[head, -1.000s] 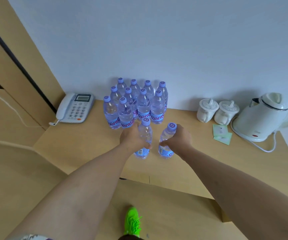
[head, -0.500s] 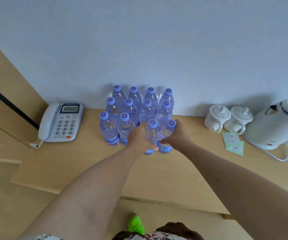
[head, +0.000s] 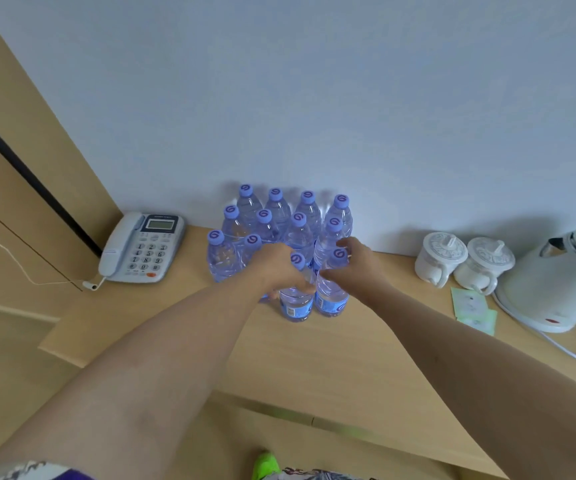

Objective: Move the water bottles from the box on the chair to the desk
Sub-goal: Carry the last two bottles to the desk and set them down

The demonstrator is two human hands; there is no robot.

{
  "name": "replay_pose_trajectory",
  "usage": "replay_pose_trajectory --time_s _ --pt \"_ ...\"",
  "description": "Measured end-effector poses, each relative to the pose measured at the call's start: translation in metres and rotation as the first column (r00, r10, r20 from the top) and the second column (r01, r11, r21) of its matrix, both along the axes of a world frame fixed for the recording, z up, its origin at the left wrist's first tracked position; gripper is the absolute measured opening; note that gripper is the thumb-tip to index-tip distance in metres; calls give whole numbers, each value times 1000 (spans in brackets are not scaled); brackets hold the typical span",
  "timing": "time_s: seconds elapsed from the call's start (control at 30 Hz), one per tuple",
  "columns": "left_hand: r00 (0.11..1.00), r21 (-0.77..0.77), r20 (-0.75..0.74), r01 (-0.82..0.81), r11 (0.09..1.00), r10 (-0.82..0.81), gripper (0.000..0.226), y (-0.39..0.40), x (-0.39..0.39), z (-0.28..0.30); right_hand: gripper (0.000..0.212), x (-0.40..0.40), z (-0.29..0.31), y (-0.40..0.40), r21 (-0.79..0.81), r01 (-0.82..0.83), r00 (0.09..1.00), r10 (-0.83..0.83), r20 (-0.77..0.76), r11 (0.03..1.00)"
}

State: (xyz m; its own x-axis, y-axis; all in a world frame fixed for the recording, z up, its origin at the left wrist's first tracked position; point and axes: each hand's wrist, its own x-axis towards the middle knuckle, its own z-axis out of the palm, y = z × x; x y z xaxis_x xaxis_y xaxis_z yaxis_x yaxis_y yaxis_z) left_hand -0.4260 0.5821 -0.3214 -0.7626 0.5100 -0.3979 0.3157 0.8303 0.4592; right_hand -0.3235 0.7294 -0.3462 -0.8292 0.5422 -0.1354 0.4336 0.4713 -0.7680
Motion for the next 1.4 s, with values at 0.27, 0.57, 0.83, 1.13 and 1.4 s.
replay_pose_trajectory --time_s 0.27,0.57,0.83,1.13,1.4 --pt "927 66 -354 159 985 -126 18 5 3 2 33 0 11 6 94 -120 989 110 102 988" --pt "885 97 -439 216 972 -153 35 0 -6 2 38 -8 5 -5 154 -2 999 -6 49 988" --pt "879 133 -435 276 952 -194 42 -9 -13 1 45 -13 4 -14 183 100 993 -110 46 978" --pt "929 172 -318 253 952 -189 47 -9 -17 7 34 -13 13 -1 158 -54 995 39 94 986" --pt "911 150 -334 305 940 -242 42 -13 -20 8 50 -18 6 -15 207 90 993 -104 58 974"
